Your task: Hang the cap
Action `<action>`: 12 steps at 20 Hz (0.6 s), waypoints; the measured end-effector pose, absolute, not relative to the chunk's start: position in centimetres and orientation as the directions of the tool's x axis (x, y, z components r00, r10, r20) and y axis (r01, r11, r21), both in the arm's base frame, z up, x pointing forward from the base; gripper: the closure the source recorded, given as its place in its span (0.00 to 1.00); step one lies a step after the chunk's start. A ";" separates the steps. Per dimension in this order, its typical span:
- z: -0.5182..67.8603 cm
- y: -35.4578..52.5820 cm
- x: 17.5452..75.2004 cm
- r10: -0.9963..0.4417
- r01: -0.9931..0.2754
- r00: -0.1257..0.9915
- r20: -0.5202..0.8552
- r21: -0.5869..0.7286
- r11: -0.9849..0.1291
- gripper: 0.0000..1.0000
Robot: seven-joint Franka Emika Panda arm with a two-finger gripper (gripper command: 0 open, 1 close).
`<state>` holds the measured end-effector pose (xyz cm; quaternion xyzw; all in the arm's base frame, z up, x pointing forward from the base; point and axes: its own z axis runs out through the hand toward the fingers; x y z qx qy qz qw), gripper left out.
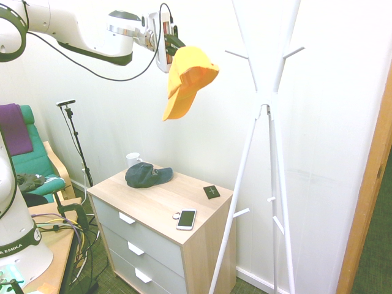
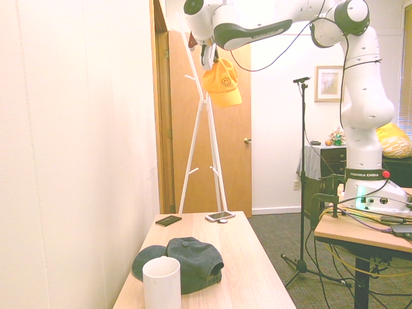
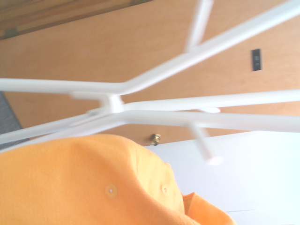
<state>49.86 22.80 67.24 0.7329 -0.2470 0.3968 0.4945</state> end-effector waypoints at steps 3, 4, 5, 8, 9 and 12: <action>70.5 21.9 49.8 0.054 -0.774 0.532 0.845 0.511 -0.374 1.00; 71.3 21.3 50.0 0.052 -0.780 0.523 0.851 0.502 -0.373 1.00; 72.0 20.6 50.4 0.046 -0.785 0.516 0.855 0.494 -0.374 1.00; 73.6 18.2 51.5 0.031 -0.793 0.507 0.861 0.480 -0.375 1.00; 73.7 17.4 52.1 0.024 -0.794 0.505 0.863 0.476 -0.378 1.00; 72.6 14.9 53.9 -0.020 -0.785 0.527 0.849 0.478 -0.394 1.00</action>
